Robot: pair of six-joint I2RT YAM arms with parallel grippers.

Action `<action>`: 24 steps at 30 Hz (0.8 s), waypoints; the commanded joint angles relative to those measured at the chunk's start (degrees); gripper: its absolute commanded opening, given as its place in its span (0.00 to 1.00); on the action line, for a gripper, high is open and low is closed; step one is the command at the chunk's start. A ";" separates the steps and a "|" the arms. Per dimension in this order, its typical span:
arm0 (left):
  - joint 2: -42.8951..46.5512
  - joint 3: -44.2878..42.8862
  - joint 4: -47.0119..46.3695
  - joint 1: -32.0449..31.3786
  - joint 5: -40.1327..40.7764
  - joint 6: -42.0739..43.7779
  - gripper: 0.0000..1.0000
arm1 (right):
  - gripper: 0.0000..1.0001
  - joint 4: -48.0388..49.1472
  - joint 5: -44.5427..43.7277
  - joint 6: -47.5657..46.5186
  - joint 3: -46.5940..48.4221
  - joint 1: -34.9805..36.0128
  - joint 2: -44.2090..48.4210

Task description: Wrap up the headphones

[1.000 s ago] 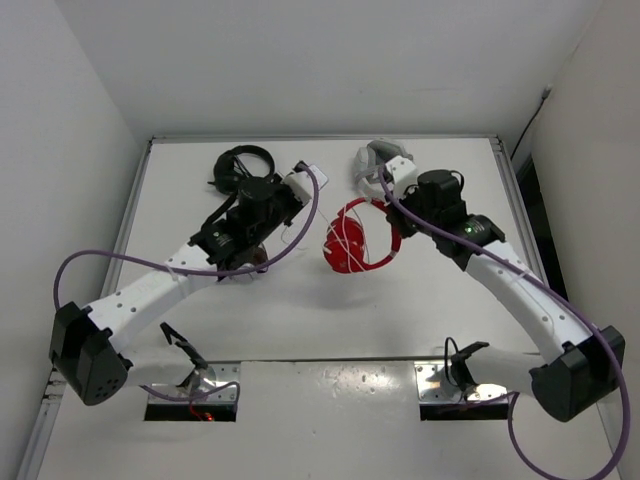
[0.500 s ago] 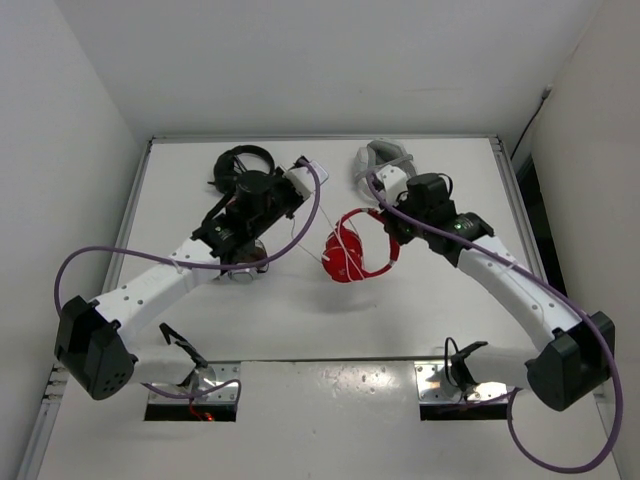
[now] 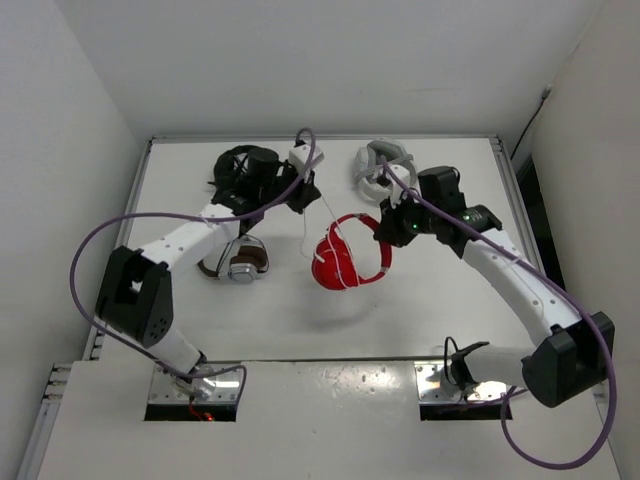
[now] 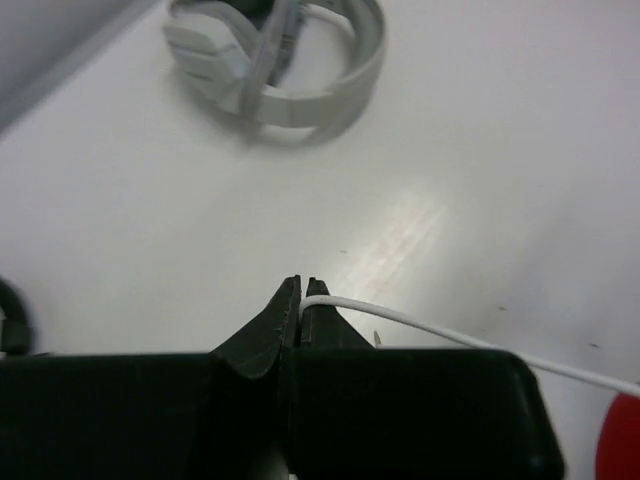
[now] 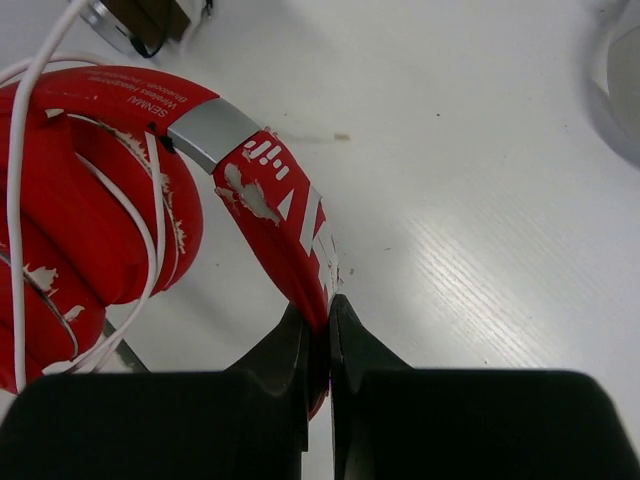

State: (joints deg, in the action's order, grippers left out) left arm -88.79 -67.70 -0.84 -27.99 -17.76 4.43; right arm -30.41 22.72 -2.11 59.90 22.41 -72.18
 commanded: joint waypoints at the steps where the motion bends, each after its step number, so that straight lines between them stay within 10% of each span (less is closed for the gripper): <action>1: -3.92 -3.40 -1.17 4.69 -13.33 -12.32 0.00 | 0.00 0.44 10.32 5.00 4.34 -1.75 0.73; 12: -8.59 5.99 -13.65 7.16 -25.74 -30.85 0.01 | 0.00 6.77 9.62 16.86 3.82 -7.82 2.57; 24: -14.29 12.42 -19.63 3.47 -20.92 -35.53 0.10 | 0.00 8.62 0.23 30.84 -3.47 -10.99 0.11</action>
State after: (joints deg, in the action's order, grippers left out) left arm -101.65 -56.03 -16.84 -23.73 -40.71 -28.86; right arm -27.49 23.33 21.45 55.77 11.38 -72.34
